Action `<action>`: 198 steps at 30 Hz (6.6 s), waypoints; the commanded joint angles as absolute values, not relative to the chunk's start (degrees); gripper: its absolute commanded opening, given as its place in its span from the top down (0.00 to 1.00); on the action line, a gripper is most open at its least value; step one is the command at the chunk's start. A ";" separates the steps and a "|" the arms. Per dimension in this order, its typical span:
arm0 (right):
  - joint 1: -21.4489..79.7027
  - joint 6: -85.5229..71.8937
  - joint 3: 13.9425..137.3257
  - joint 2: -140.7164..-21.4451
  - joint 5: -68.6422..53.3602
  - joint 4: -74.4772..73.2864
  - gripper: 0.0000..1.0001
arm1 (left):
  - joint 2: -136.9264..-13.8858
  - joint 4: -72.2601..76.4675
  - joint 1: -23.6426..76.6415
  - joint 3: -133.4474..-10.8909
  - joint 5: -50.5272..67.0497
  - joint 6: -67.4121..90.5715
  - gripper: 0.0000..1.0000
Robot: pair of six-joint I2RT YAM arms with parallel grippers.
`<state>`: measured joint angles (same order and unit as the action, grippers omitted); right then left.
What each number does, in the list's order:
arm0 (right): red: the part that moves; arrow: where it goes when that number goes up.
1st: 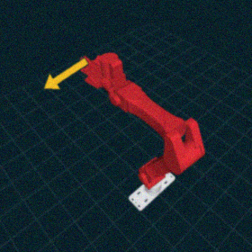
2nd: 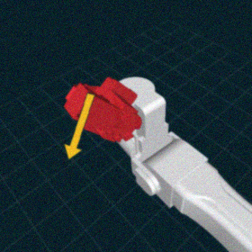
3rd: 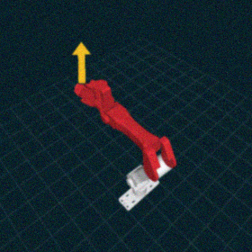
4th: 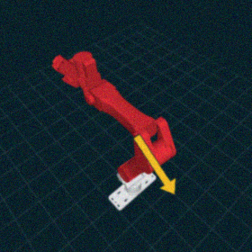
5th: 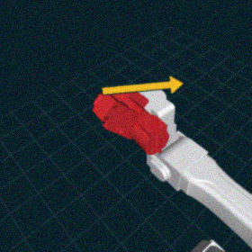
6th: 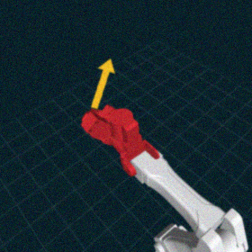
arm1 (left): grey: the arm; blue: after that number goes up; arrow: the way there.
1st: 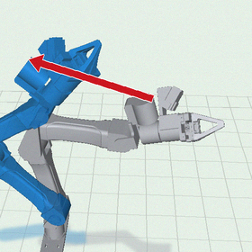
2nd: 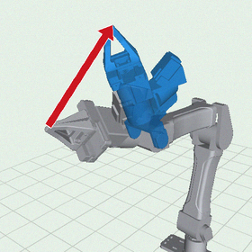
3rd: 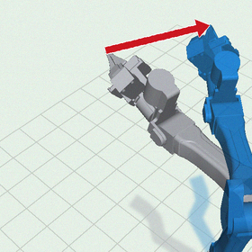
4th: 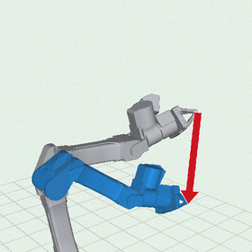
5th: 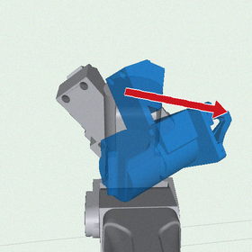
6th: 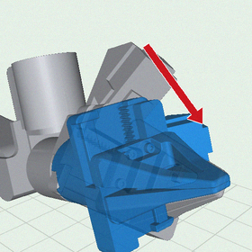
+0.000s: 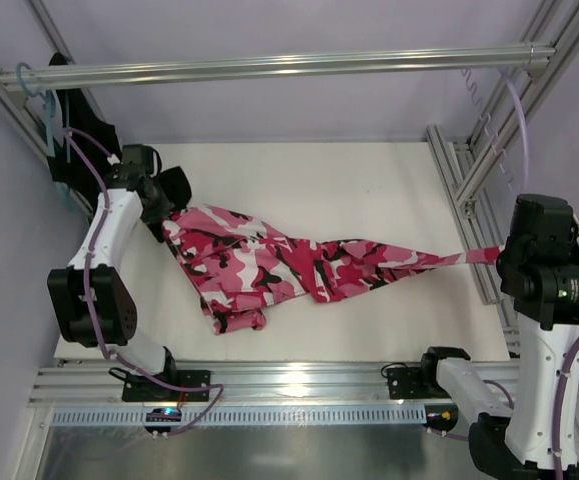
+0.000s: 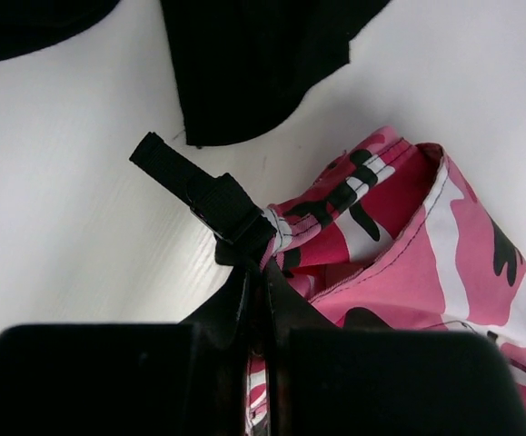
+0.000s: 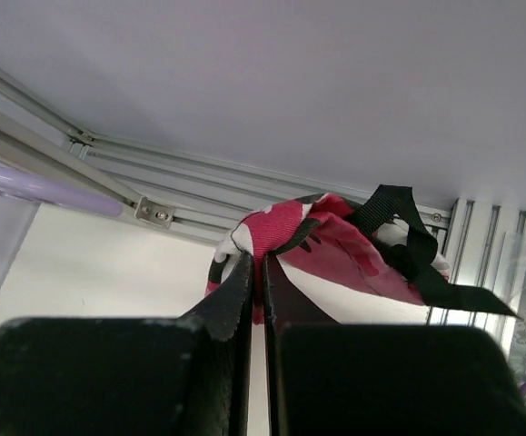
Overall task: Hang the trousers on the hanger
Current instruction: Fold the trousers
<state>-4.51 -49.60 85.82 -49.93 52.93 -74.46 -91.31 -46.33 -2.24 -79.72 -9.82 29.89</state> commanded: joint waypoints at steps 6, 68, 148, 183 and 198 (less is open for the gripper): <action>-4.92 -45.70 98.52 -59.06 56.00 -73.04 0.96 | -83.15 -43.60 -8.96 -81.74 -11.17 31.64 1.00; 27.50 -25.66 62.68 -102.05 2.43 -12.83 0.41 | -74.00 -29.63 2.98 -67.94 17.57 31.90 1.00; 38.65 -22.15 59.76 -65.67 17.12 -10.87 0.96 | -66.09 -17.66 9.75 -61.61 31.66 43.59 1.00; 32.26 -37.45 83.42 -106.26 8.18 -23.66 0.44 | -67.85 -42.80 7.21 -60.56 -5.80 34.28 1.00; 32.08 -30.59 82.71 -113.11 8.43 -22.15 0.51 | -68.29 -41.05 7.21 -60.64 -5.45 34.89 1.00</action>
